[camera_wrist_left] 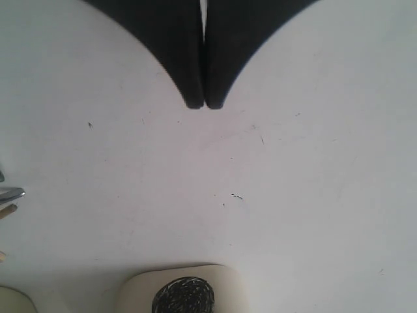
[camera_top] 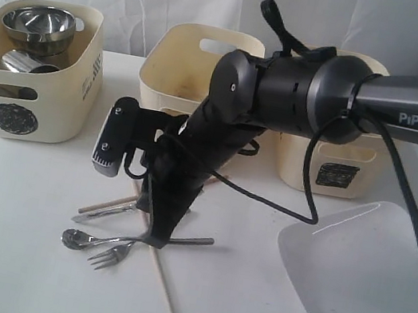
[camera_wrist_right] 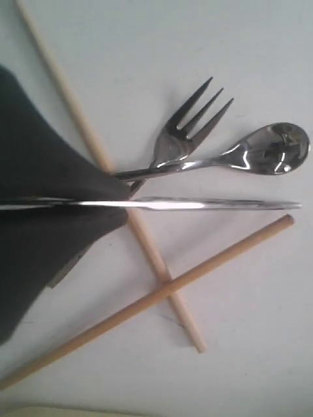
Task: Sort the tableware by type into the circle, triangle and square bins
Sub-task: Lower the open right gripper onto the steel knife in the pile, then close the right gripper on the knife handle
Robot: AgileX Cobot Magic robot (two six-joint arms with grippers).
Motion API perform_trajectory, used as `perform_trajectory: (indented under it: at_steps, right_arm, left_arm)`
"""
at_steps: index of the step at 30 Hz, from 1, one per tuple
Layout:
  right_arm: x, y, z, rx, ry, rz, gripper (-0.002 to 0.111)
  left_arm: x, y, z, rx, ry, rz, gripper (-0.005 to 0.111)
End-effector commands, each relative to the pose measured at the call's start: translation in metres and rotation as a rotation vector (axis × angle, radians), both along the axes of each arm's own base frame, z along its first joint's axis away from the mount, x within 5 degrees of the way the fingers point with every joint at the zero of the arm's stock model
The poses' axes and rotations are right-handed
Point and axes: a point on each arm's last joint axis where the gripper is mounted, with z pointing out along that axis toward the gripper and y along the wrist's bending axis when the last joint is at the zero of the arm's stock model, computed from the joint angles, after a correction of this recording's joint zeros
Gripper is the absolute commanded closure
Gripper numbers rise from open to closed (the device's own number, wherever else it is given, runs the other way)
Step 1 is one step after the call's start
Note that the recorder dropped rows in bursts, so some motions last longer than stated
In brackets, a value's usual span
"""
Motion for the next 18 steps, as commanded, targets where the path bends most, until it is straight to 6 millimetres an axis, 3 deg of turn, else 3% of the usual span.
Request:
perform_trajectory:
  at_steps: [1,10,18]
  right_arm:
    - [-0.006,-0.001,0.004,-0.009,0.044,0.014,0.108]
    - [-0.009,-0.004,-0.015,-0.032,0.073,-0.016,0.108]
    - [-0.009,-0.005,-0.050,-0.088,0.150,-0.016,0.108]
  left_arm:
    - [-0.001,-0.001,-0.003,-0.003,0.014,-0.007,0.107]
    - [-0.001,-0.001,-0.003,-0.003,0.014,-0.007,0.107]
    - [-0.001,-0.001,-0.003,-0.003,0.014,-0.007,0.107]
